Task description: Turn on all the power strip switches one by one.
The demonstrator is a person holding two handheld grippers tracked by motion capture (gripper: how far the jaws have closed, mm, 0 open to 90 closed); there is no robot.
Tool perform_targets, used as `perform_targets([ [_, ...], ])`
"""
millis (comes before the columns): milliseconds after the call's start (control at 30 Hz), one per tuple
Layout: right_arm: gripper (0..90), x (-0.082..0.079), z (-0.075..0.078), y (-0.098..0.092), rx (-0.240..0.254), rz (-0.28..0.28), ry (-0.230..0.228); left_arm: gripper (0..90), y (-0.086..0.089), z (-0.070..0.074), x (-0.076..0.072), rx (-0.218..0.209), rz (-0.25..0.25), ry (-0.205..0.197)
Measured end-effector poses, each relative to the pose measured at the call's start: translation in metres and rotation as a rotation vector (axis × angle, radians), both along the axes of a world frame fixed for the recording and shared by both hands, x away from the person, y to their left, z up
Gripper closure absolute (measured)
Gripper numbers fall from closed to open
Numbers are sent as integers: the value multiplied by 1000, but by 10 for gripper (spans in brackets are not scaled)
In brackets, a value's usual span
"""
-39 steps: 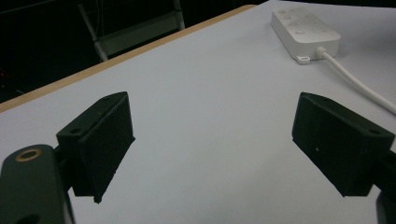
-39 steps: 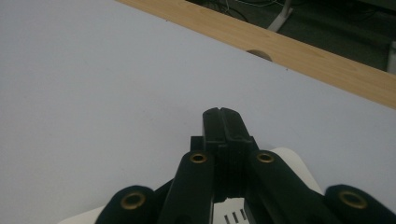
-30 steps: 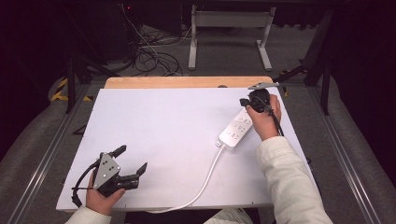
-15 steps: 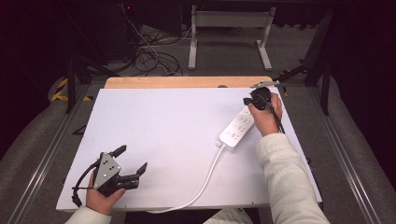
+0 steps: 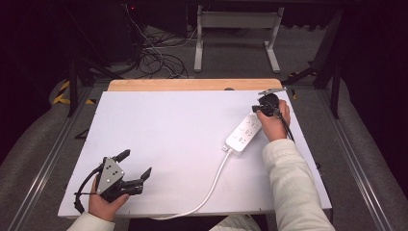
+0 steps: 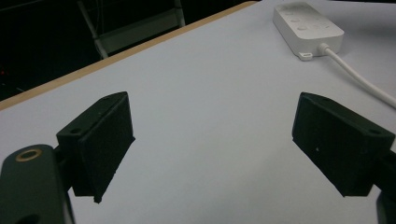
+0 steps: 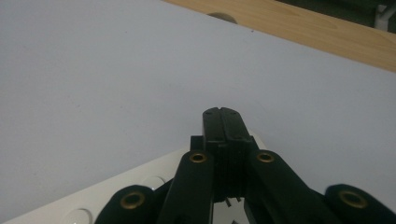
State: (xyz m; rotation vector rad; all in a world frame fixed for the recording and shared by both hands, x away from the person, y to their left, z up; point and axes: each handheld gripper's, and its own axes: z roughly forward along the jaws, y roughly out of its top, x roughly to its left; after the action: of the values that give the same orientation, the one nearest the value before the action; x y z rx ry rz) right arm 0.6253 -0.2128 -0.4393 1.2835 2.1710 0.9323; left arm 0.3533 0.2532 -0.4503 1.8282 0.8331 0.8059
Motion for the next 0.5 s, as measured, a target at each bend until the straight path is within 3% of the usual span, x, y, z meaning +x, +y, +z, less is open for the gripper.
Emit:
perform_targets([
  [500, 900, 1, -10, 2, -30, -6, 28, 129, 0, 0, 0, 0, 0, 1],
])
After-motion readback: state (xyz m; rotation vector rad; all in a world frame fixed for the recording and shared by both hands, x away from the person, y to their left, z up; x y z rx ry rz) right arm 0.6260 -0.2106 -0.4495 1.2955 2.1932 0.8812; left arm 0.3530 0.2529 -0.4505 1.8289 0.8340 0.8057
